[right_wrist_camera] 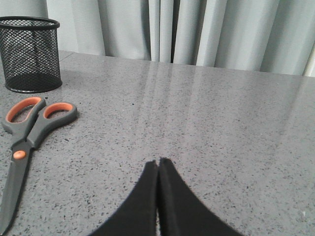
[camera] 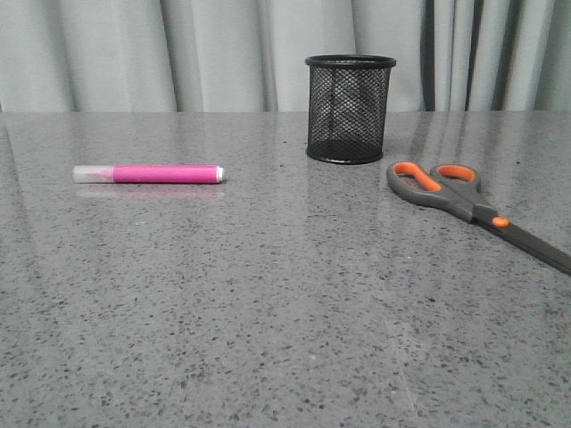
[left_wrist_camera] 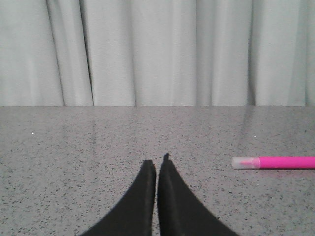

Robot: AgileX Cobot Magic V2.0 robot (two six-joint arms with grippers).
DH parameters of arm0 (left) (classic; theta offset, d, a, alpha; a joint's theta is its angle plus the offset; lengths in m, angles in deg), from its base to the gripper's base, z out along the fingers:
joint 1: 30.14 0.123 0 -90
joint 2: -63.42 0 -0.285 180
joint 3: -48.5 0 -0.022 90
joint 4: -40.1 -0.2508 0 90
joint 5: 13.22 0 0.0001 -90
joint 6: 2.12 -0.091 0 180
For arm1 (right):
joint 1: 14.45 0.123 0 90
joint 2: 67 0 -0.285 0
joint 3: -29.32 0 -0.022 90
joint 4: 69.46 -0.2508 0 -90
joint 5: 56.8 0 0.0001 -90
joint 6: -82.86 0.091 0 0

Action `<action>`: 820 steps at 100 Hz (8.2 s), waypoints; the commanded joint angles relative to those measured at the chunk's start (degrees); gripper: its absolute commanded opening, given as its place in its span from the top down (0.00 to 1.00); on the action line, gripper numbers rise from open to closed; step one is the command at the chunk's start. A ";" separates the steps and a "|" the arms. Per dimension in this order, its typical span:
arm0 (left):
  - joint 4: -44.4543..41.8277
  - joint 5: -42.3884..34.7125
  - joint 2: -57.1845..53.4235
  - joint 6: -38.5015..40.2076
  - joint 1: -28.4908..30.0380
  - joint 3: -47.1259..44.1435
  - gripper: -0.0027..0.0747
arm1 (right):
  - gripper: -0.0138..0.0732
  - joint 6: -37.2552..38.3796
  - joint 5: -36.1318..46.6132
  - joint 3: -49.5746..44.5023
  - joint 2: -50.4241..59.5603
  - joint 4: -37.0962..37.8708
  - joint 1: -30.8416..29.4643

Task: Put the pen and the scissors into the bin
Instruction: 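Move the left gripper toward the pink marker pen, then lower the left gripper over the pink marker and close on it, then lift the marker with the left gripper and drop it into the mesh cup, then withdraw the left gripper and move the right gripper over the scissors, then lower the right gripper and grasp the scissors by the blades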

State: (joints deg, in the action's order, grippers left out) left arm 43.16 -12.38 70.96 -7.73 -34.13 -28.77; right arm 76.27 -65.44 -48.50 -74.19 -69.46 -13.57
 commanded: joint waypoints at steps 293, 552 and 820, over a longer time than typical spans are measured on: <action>44.29 57.07 83.46 -86.15 -4.07 67.84 0.51 | 0.36 -14.44 -25.30 41.40 -50.79 -25.62 -0.34; 102.27 25.11 115.02 -105.74 -29.75 100.17 0.97 | 0.36 -14.88 -24.23 41.40 -50.79 -25.62 -0.34; 65.77 16.28 47.31 -64.26 3.18 38.23 0.99 | 0.38 -6.66 -42.98 67.16 -87.31 -7.23 17.99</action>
State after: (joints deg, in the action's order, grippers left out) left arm 107.05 5.26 118.86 -72.48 -31.08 7.70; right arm 69.52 -109.51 16.76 -162.90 -77.22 4.20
